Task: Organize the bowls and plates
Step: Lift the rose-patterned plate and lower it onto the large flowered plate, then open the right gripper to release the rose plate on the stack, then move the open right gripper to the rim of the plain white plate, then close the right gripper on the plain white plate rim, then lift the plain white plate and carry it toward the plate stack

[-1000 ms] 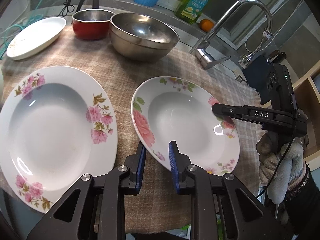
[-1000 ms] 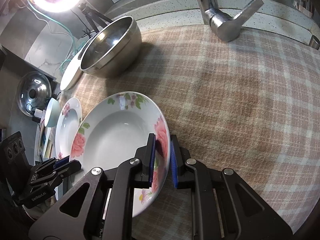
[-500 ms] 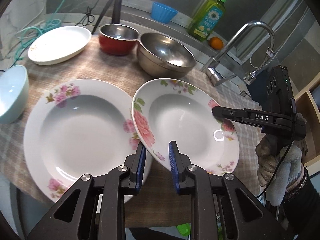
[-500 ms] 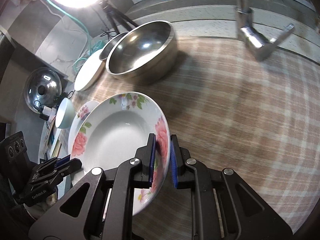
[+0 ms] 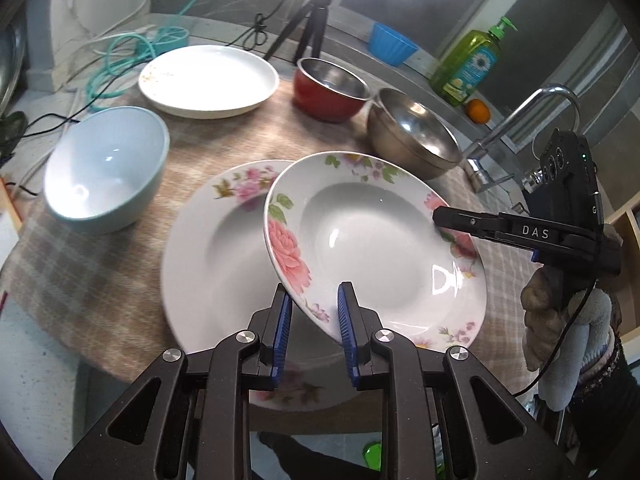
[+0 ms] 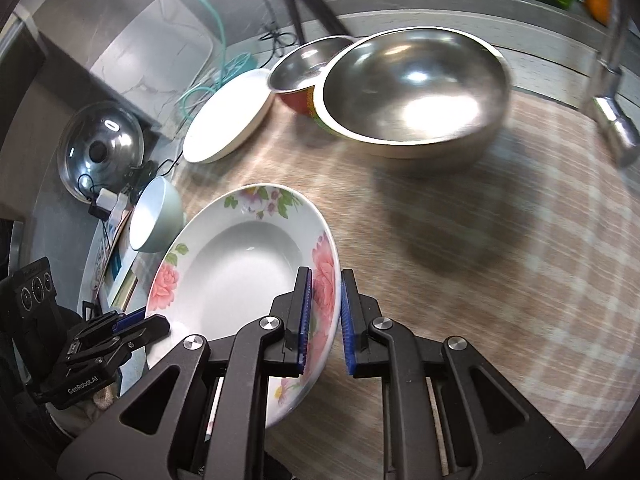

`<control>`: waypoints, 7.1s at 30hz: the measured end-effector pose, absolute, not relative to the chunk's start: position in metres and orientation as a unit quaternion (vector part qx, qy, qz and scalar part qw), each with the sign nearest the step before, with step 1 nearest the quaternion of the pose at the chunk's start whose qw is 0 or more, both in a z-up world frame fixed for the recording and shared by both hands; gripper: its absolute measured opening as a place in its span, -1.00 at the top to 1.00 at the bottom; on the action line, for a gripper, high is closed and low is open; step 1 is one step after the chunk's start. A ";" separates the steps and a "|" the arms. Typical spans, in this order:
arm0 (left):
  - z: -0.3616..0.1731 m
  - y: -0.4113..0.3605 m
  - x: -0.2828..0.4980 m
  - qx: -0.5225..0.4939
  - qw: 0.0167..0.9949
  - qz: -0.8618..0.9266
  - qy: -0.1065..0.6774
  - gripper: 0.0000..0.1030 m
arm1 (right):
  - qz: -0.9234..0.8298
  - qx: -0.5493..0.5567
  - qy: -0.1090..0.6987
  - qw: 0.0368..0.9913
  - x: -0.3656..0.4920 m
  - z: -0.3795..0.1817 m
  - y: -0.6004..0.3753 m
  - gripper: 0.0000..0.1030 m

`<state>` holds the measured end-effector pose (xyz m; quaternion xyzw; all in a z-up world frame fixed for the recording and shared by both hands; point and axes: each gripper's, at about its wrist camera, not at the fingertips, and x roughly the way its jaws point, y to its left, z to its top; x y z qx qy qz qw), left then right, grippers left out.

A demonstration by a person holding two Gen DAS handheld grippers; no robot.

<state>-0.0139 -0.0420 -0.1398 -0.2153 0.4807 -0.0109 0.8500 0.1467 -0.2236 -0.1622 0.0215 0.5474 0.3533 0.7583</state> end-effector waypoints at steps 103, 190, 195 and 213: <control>-0.104 0.177 0.148 -0.133 0.854 -0.038 0.501 0.24 | 0.301 0.152 0.543 0.769 0.166 -0.132 -0.089 -0.47; -0.111 0.137 0.193 -0.151 0.835 -0.103 0.520 0.76 | 0.250 0.148 0.609 0.738 0.198 -0.162 -0.095 0.80; -0.107 0.119 0.171 -0.155 0.837 -0.104 0.514 0.76 | 0.254 0.142 0.609 0.738 0.185 -0.158 -0.114 0.80; -0.113 0.046 0.086 -0.169 0.844 -0.081 0.503 0.76 | 0.271 0.107 0.634 0.717 0.143 -0.169 -0.185 0.80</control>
